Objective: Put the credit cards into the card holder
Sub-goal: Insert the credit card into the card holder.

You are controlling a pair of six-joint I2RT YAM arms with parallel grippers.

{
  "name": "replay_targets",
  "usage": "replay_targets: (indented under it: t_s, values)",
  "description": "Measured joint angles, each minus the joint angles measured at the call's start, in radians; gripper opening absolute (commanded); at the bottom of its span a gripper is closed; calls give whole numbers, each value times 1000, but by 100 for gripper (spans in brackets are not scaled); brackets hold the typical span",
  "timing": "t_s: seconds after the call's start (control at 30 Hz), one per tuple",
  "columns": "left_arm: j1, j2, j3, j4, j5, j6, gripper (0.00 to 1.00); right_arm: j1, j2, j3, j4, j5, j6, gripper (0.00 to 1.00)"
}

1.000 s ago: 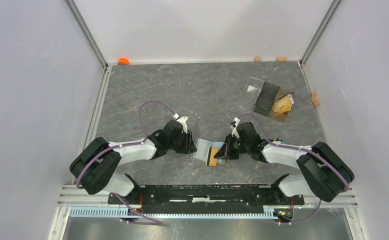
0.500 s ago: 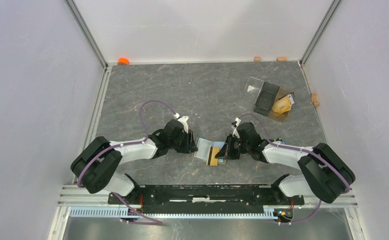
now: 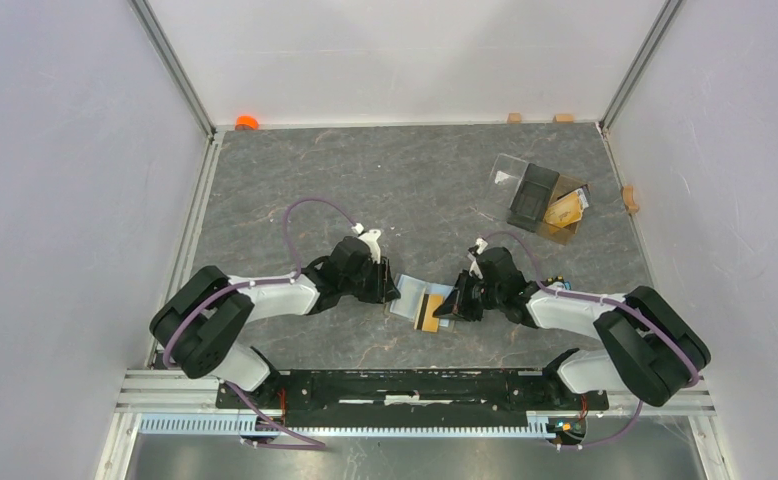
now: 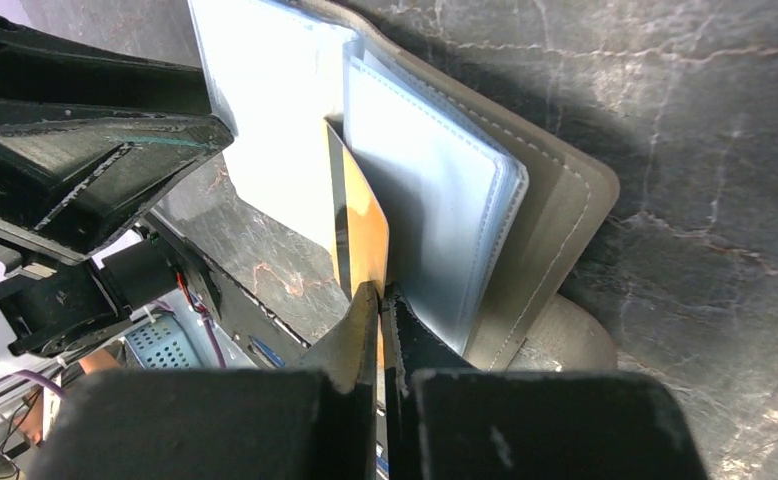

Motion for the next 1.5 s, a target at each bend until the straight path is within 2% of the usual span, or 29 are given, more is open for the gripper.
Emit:
replay_targets:
  t_s: [0.43,1.17,1.5]
  values:
    - [3,23,21,-5,-1,46,35,-9,58,4,45,3,35,0]
    - [4,30,24,-2,0,68,33,-9,59,29,48,117,37,0]
    - [6,32,22,10,16,68,32,-1,89,32,89,120,39,0]
